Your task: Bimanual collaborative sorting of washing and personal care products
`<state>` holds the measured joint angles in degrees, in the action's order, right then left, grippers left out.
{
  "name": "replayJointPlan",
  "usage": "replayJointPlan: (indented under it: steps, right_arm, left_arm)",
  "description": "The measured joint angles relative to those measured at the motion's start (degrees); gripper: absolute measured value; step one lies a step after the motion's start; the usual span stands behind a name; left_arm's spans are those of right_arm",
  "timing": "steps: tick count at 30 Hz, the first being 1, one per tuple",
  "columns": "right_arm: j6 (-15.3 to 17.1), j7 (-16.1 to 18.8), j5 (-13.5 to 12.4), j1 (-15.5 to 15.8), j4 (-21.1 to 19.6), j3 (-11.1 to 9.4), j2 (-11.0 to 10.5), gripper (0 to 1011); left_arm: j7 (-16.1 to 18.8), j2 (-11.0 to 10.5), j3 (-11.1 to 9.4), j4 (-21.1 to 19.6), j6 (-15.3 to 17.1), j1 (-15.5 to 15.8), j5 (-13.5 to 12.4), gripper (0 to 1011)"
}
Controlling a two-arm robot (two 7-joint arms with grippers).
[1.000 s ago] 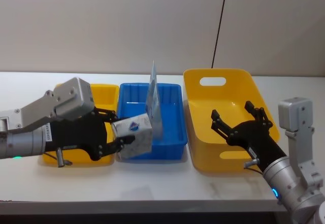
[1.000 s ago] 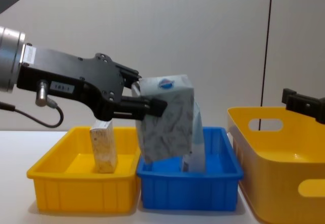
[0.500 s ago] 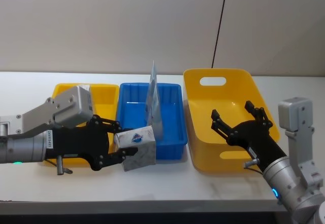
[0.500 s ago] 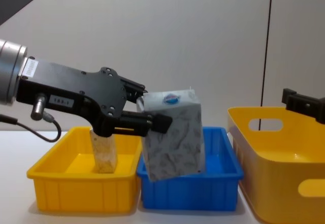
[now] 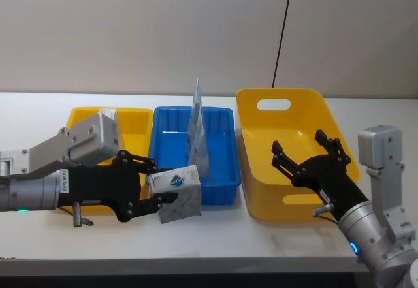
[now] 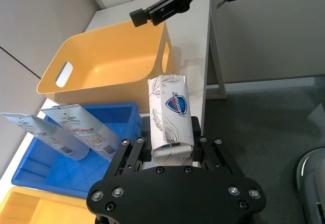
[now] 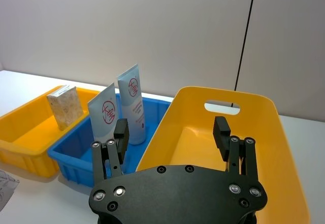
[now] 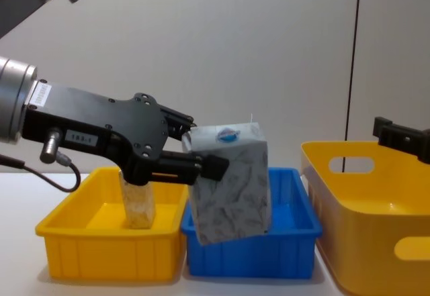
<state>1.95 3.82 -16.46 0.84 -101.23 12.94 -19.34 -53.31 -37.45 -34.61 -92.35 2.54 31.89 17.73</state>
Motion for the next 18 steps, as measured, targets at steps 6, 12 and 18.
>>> replayJointPlan:
  steps: [6, 12, 18]
  right_arm:
    - [0.0, 0.0, 0.0, 0.0, 0.0, 0.0, 0.0, 1002]
    - [0.0, 0.0, 0.0, 0.0, 0.0, 0.0, 0.0, 1002]
    - [0.0, 0.0, 0.0, 0.0, 0.0, 0.0, 0.0, 1002]
  left_arm:
    - [-0.2, 0.0, -0.1, 0.2, -0.1, 0.1, 0.1, 367]
    - [-0.2, 0.0, -0.2, 0.2, -0.2, 0.1, 0.2, 367]
    - [-0.9, 0.0, -0.5, 0.4, -0.7, 0.5, 0.4, 367]
